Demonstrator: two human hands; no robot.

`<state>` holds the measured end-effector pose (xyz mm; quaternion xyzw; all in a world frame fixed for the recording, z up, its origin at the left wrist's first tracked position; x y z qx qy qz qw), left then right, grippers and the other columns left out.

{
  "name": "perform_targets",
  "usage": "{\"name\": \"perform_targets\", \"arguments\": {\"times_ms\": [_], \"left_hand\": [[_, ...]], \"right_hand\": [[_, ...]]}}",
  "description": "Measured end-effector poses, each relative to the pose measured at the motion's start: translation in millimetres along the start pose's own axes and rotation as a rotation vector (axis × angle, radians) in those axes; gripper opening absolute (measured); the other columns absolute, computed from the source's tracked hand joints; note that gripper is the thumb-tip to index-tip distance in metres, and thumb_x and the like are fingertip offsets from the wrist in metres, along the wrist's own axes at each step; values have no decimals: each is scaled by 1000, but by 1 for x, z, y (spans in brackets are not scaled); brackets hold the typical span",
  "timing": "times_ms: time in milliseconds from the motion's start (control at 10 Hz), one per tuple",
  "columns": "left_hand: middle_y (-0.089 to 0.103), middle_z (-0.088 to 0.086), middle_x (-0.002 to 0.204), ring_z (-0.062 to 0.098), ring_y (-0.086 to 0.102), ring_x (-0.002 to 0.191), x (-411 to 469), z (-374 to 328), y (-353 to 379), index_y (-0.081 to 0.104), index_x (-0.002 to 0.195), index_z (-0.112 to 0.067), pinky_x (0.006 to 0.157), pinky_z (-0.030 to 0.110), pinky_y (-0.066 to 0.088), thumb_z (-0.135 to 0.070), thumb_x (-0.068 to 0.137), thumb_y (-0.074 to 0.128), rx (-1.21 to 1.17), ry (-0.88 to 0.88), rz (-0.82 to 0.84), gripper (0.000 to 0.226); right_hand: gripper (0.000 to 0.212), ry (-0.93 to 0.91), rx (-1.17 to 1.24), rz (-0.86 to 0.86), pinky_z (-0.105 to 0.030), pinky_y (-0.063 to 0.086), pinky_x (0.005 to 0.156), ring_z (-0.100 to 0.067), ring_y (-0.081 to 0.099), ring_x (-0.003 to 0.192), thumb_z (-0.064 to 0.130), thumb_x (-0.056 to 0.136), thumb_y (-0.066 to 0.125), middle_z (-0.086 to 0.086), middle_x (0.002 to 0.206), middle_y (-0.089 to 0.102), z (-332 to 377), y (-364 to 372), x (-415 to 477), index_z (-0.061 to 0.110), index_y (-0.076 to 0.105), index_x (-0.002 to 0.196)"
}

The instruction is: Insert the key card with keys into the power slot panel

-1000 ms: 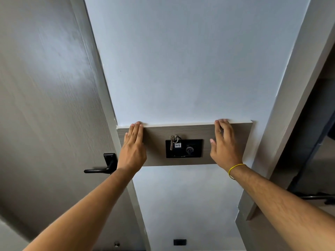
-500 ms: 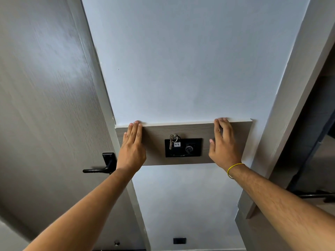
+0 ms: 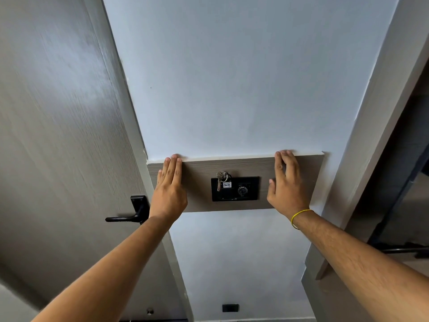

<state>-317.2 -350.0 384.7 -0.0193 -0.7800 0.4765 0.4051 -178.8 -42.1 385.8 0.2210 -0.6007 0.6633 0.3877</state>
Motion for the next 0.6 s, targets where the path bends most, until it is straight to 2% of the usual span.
{"name": "perform_targets", "arguments": {"times_ms": [400, 600], "left_hand": [[15, 11, 177, 31, 9, 164, 2, -10, -4, 21, 165, -2, 132, 50, 17, -5, 102, 52, -21, -14, 12, 70], [26, 8, 175, 25, 17, 164, 18, -14, -12, 31, 163, -6, 133, 45, 17, -36, 110, 44, 4, -64, 25, 63]], "right_hand": [[83, 9, -58, 66, -47, 24, 135, -42, 24, 163, 18, 90, 64, -25, 165, 33, -1, 2, 1, -4, 30, 162], [80, -15, -122, 143, -49, 29, 133, -46, 33, 157, 27, 96, 65, -28, 159, 38, 4, -2, 9, -10, 32, 159]]}}
Point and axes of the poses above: each hand's wrist, its own x-axis towards the middle knuckle, its own y-axis out of the palm, z = x × y, the point moved 8 cm from there along x, towards the middle knuckle
